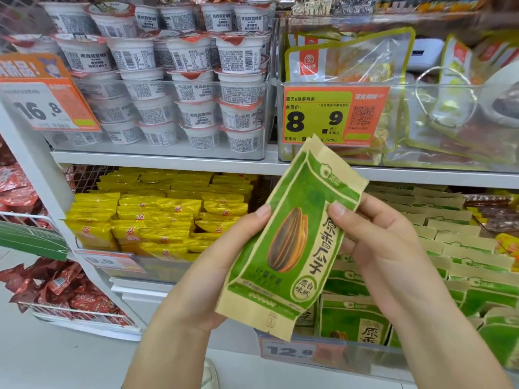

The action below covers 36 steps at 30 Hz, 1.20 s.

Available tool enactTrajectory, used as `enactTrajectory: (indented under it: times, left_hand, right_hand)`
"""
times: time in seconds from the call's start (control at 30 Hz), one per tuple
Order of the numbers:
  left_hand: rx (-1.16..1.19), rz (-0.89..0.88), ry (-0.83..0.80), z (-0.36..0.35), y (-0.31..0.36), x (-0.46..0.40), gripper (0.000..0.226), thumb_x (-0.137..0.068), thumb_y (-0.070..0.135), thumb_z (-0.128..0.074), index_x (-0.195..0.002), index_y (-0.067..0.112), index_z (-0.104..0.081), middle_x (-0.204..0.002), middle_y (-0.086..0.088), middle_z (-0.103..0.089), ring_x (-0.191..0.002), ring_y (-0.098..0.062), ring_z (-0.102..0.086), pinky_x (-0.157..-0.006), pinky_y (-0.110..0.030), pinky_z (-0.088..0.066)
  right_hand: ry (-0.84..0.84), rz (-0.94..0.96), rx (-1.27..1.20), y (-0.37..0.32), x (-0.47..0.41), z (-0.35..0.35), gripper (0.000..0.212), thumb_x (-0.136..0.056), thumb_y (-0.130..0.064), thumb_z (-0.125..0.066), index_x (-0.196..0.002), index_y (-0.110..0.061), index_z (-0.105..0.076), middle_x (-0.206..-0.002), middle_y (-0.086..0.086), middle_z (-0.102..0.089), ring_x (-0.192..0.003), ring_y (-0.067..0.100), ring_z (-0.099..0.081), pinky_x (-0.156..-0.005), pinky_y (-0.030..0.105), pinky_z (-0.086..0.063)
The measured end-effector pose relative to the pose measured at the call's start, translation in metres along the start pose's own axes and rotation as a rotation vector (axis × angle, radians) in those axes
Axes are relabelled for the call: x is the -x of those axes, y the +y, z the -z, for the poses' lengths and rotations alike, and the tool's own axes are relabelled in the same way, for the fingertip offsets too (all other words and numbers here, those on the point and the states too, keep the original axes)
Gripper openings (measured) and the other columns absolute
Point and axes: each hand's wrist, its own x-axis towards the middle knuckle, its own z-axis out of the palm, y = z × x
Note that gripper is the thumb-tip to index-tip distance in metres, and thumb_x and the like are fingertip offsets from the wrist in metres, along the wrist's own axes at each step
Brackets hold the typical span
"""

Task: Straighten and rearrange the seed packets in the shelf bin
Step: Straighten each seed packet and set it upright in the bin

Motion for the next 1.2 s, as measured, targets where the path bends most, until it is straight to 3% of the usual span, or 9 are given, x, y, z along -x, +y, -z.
enactTrajectory:
  times: [0.07, 0.13, 0.23, 0.37, 0.53, 0.63, 0.77, 1.0, 1.2]
  left_hand:
    - [0.114, -0.133, -0.173, 0.004, -0.02, 0.005, 0.05, -0.106, 0.024, -0.038, -0.134, -0.017, -0.042, -0.141, -0.021, -0.043, -0.092, -0.004, -0.066, -0.059, -0.002, -0.043]
    - [0.011, -0.288, -0.198, 0.006, -0.022, 0.004, 0.048, -0.076, 0.059, -0.07, -0.102, 0.02, -0.078, -0.105, -0.008, -0.074, -0.078, -0.008, -0.071, -0.065, -0.017, -0.055]
    - [-0.157, -0.453, -0.093, 0.02, -0.029, 0.003, 0.039, -0.069, 0.046, -0.072, -0.098, 0.02, -0.074, -0.092, 0.002, -0.076, -0.083, -0.011, -0.071, -0.069, -0.023, -0.056]
    - [-0.398, -0.469, 0.003, 0.024, -0.025, 0.01, 0.04, -0.066, 0.049, -0.073, -0.098, 0.026, -0.074, -0.095, -0.004, -0.075, -0.09, -0.026, -0.068, -0.075, -0.05, -0.058]
    - [-0.674, -0.457, 0.128, 0.028, -0.025, 0.012, 0.013, -0.073, 0.035, -0.085, -0.083, 0.034, -0.077, -0.075, 0.016, -0.071, -0.055, 0.006, -0.056, -0.052, -0.008, -0.04]
    - [-0.707, -0.453, 0.122, 0.027, -0.024, 0.012, 0.012, -0.071, 0.031, -0.082, -0.082, 0.028, -0.077, -0.064, 0.022, -0.065, -0.046, 0.007, -0.047, -0.047, -0.007, -0.032]
    - [-0.705, -0.519, 0.142, 0.024, -0.026, 0.007, 0.029, -0.068, 0.05, -0.082, -0.084, 0.026, -0.077, -0.061, 0.025, -0.059, -0.053, 0.004, -0.049, -0.05, -0.008, -0.033]
    - [-0.806, -0.465, 0.113, 0.023, -0.029, -0.002, 0.024, -0.076, 0.03, -0.082, -0.077, 0.048, -0.066, -0.065, 0.034, -0.061, -0.063, 0.007, -0.053, -0.056, -0.01, -0.036]
    - [-0.999, -0.417, 0.155, 0.025, -0.037, -0.008, 0.024, -0.072, 0.047, -0.081, -0.092, 0.042, -0.067, -0.103, 0.024, -0.054, -0.101, -0.002, -0.052, -0.085, -0.031, -0.046]
  right_hand:
    - [0.037, 0.061, 0.014, 0.0, 0.001, 0.001, 0.022, -0.063, -0.018, -0.07, -0.085, -0.015, -0.074, -0.087, 0.004, -0.075, -0.074, 0.013, -0.069, -0.063, 0.023, -0.057]
    - [0.051, 0.131, 0.083, -0.001, 0.002, 0.002, 0.018, -0.061, -0.02, -0.072, -0.079, -0.018, -0.076, -0.081, 0.003, -0.074, -0.072, 0.012, -0.068, -0.061, 0.023, -0.056]
    - [0.018, 0.224, 0.262, -0.001, 0.005, 0.003, 0.01, -0.065, -0.02, -0.073, -0.074, -0.021, -0.075, -0.078, 0.002, -0.074, -0.069, 0.01, -0.067, -0.062, 0.022, -0.056]
    - [-0.067, 0.286, 0.498, 0.002, 0.007, 0.003, 0.012, -0.069, -0.03, -0.083, -0.076, -0.027, -0.072, -0.076, -0.001, -0.073, -0.07, 0.012, -0.068, -0.066, 0.028, -0.057]
    - [-0.125, 0.271, 0.812, 0.011, 0.004, 0.004, 0.038, -0.069, -0.053, -0.07, -0.074, -0.015, -0.07, -0.076, -0.001, -0.068, -0.079, 0.011, -0.065, -0.075, 0.032, -0.052]
    - [-0.136, 0.242, 0.884, 0.009, 0.003, 0.007, 0.035, -0.069, -0.049, -0.07, -0.075, -0.014, -0.07, -0.078, -0.002, -0.07, -0.082, 0.009, -0.065, -0.079, 0.038, -0.052]
    - [-0.116, 0.27, 0.884, 0.003, 0.004, 0.012, 0.041, -0.066, -0.056, -0.066, -0.073, -0.016, -0.07, -0.078, -0.006, -0.071, -0.084, 0.009, -0.065, -0.078, 0.034, -0.051]
    - [-0.113, 0.247, 1.021, 0.004, 0.004, 0.014, 0.031, -0.068, -0.053, -0.067, -0.069, -0.022, -0.068, -0.076, -0.015, -0.069, -0.082, 0.003, -0.063, -0.08, 0.038, -0.051]
    - [-0.223, 0.13, 1.297, 0.004, 0.005, 0.012, 0.033, -0.071, -0.061, -0.058, -0.077, -0.03, -0.067, -0.073, -0.015, -0.066, -0.073, 0.001, -0.058, -0.068, 0.026, -0.045]
